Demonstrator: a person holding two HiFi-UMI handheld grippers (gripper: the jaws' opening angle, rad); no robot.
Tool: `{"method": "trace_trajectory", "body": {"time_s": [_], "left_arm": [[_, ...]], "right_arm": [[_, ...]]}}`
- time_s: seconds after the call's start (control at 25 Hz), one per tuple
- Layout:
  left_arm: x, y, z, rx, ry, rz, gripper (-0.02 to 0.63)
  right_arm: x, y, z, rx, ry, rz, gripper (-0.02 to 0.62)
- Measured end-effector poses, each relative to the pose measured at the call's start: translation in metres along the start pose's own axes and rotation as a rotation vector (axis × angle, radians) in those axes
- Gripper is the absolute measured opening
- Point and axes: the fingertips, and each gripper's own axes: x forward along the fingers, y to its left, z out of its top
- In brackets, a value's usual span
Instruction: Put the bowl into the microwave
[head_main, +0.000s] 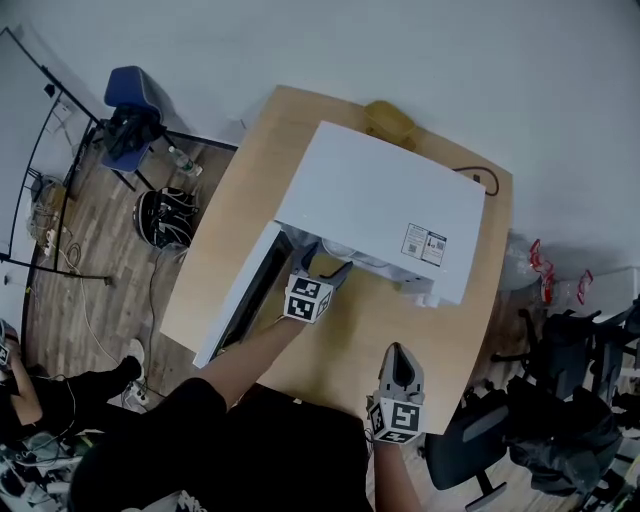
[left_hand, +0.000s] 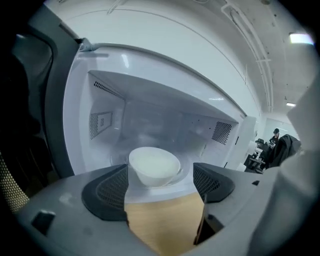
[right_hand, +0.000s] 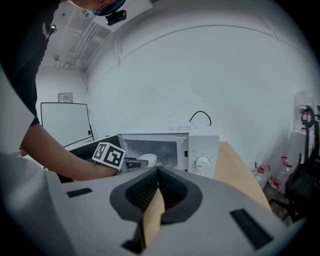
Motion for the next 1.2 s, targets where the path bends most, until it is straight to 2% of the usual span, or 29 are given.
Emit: {"method": "trace_trajectory", "body": {"time_s": [0.2, 0.48, 0.76, 1.2], "left_arm": [[0.008, 0.013, -0.016, -0.016, 0.060, 0.026, 0.374], [0.018, 0.010, -0.011, 0.011, 0.086, -0.002, 0.373], [0.030, 0.011, -0.012, 0.028, 0.113, 0.004, 0.373], [0.059, 0.005, -0.002, 0.037, 0.100, 0.008, 0.373]], "right_arm": [[-0.010, 0.011, -0.006, -0.039, 0.008, 0.023, 0.060], [-0.009, 0.005, -0.010, -0.017, 0.018, 0.010, 0.060], [0.002, 0.000, -0.003, -0.012, 0.009, 0.028, 0.060], [0.013, -0.014, -0.005, -0.019, 0.034, 0.041, 0.060]]}}
